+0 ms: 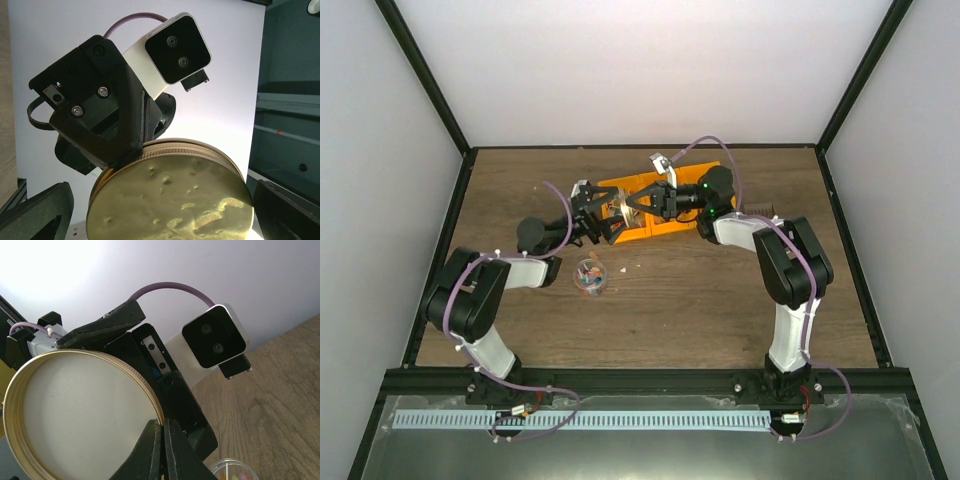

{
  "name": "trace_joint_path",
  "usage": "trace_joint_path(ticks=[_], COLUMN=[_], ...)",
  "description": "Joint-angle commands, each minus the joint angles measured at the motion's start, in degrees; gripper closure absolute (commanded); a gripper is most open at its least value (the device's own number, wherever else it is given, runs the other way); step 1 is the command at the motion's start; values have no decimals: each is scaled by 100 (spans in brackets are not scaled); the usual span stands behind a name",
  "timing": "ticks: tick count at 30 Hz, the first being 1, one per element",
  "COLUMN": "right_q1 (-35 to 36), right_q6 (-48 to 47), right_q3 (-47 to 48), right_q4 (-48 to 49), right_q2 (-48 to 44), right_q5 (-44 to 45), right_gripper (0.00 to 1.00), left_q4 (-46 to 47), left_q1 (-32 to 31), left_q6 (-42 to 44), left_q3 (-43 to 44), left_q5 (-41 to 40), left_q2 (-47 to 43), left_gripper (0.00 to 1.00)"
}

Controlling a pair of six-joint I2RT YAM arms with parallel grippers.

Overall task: Pack the candies
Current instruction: Close the bottle lid on the packing bottle.

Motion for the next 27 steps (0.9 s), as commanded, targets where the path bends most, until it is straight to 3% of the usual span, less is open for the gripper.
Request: trace_joint_path(ticks=[1, 6, 11, 23, 27], right_q1=[-42, -52, -65, -166, -205], right_q6=[-381, -989, -1117, -597, -534], right_q3=[280, 335, 349, 353, 359], right_q4=[-320, -1204, -1371, -787, -720], right_q2=[16, -68, -63, 119, 141], right_q5=[-22, -27, -50, -90, -108], right_gripper=[99, 99, 99, 99, 99], left_q4=[1418, 1418, 1427, 1427, 1426], left_q1=[-17, -25, -30, -21, -15], left_q6=[-1951, -1905, -1923, -1940, -1949], left_q3=[-15, 5, 44, -7, 10], left_q5=[-14, 65, 104, 132, 98], left_q2=[97, 153, 213, 299, 328], left_gripper=[0, 0, 0, 1, 6])
